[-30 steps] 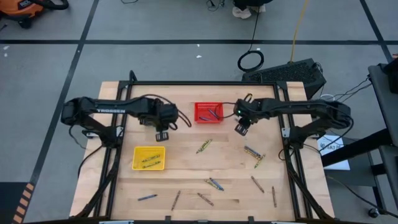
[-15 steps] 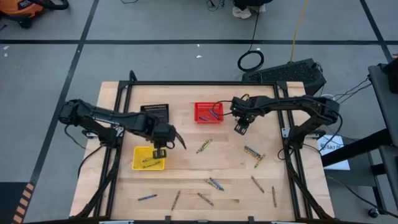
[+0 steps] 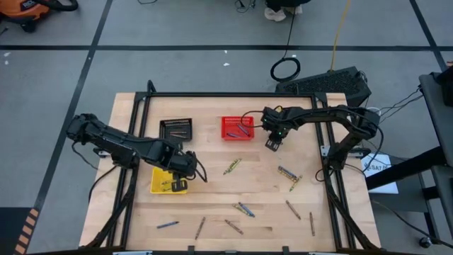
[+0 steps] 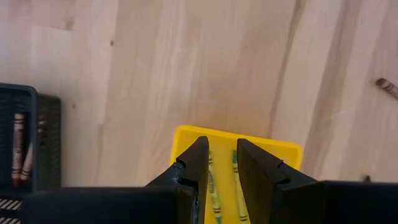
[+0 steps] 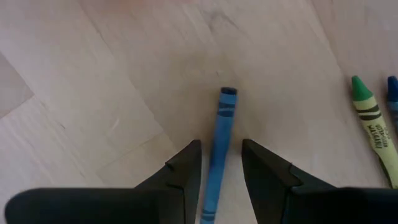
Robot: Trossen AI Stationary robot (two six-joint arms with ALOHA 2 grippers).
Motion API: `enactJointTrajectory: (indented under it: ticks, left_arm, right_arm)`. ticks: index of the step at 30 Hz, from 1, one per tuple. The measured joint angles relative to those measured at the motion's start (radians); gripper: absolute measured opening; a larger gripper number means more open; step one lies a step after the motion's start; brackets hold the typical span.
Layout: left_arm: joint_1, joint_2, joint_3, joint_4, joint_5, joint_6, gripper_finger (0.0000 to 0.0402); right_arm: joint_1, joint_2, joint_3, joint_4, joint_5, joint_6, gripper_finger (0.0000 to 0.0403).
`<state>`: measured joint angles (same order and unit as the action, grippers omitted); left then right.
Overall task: Sort crayons
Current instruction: Put the blue crayon into the red bin
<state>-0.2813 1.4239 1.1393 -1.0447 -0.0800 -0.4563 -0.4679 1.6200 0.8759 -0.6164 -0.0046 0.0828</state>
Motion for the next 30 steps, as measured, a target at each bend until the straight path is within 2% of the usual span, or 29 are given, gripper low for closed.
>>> enactJointTrajectory:
  ticks: [5,12,19,25,30]
  left_arm:
    - [-0.03,0.0,0.0,0.001,-0.001,-0.036,0.008]
    - [-0.052,0.0,0.0,0.021,-0.002,-0.054,0.008]
    - [-0.061,0.0,0.0,0.018,-0.003,-0.063,0.008]
    - [-0.06,0.0,0.0,0.019,-0.003,-0.063,0.008]
    - [-0.06,0.0,0.0,0.054,-0.018,-0.062,0.008]
  right_arm:
    - [-0.005,0.041,0.004,0.003,0.0,-0.009,0.009]
    - [-0.005,0.047,0.003,0.004,0.0,-0.009,0.0011]
    - [-0.005,0.033,0.001,-0.002,0.0,-0.006,0.0004]
    - [-0.002,-0.054,-0.006,-0.031,-0.003,0.031,0.0002]
    - [0.0,-0.135,-0.004,-0.018,-0.054,0.056,0.0001]
